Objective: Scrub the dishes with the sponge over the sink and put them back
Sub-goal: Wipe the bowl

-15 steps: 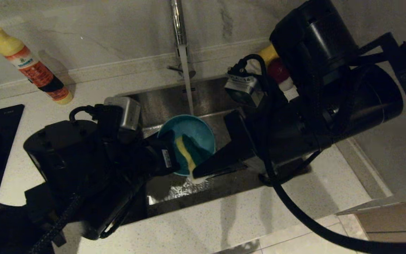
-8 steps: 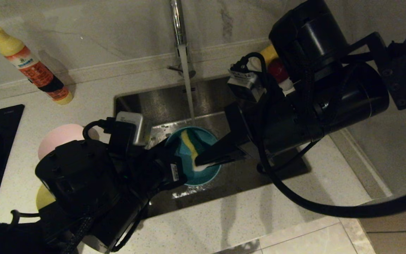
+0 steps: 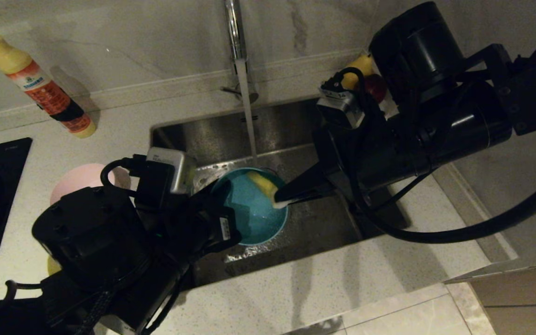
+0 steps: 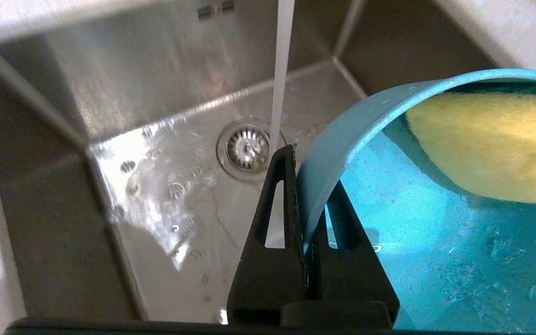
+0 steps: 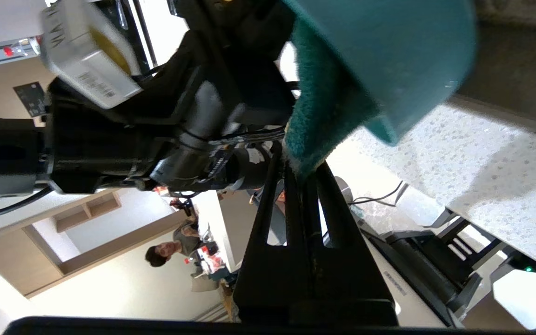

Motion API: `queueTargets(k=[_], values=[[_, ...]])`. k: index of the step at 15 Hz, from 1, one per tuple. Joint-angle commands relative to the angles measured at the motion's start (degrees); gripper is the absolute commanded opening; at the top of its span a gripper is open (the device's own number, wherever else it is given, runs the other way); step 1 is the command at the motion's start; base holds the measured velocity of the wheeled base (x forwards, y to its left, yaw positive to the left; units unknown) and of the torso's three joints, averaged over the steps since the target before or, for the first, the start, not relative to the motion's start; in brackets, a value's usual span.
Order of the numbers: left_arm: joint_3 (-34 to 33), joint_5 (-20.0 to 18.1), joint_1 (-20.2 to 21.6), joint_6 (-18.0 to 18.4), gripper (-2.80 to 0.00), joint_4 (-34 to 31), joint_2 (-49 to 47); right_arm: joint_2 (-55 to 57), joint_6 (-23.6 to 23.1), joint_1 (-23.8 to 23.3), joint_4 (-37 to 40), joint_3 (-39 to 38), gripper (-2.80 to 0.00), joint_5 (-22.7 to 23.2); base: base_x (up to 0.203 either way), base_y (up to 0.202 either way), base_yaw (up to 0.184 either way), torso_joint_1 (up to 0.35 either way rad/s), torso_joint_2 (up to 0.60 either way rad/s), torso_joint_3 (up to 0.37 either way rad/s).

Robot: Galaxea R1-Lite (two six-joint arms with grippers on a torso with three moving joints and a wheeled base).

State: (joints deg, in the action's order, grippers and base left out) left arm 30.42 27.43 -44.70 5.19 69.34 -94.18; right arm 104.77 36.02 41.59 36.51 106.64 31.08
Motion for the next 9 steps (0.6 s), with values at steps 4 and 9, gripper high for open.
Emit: queueTargets(k=[4, 9], values=[[-0.97, 0.26, -1.18, 0.74, -2.80, 2.47, 0.09, 0.27, -0.15, 0.74, 0.23, 0.59, -2.80, 0.38, 0.000, 0.000, 0.000, 0.000, 0.00, 0.000], [0.46, 0.49, -1.15, 0.53, -2.80, 2.56, -0.56, 0.96, 0.35, 2.10, 0.65, -0.05, -2.80, 0.47, 0.000, 0.000, 0.000, 0.000, 0.00, 0.000]])
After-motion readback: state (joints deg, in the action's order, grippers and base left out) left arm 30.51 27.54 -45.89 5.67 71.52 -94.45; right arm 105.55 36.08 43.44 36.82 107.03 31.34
